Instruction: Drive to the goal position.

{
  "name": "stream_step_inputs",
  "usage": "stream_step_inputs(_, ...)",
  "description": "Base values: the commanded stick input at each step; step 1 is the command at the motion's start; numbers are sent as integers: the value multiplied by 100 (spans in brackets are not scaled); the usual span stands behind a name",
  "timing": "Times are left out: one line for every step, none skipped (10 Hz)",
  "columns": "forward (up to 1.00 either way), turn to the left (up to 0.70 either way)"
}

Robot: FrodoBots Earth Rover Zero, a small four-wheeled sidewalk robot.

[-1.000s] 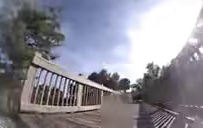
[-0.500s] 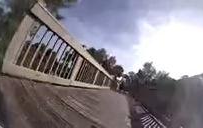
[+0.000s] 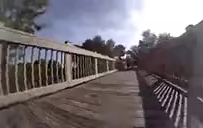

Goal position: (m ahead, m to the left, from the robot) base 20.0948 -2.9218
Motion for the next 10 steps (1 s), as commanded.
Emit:
stream_step_inputs(20, 0)
stream_step_inputs(55, 0)
stream_step_inputs(85, 0)
stream_step_inputs(85, 0)
stream_step_inputs(85, 0)
stream_step_inputs(85, 0)
stream_step_inputs(85, 0)
stream_step_inputs(83, -20)
stream_step_inputs(83, -33)
stream_step_inputs(81, -32)
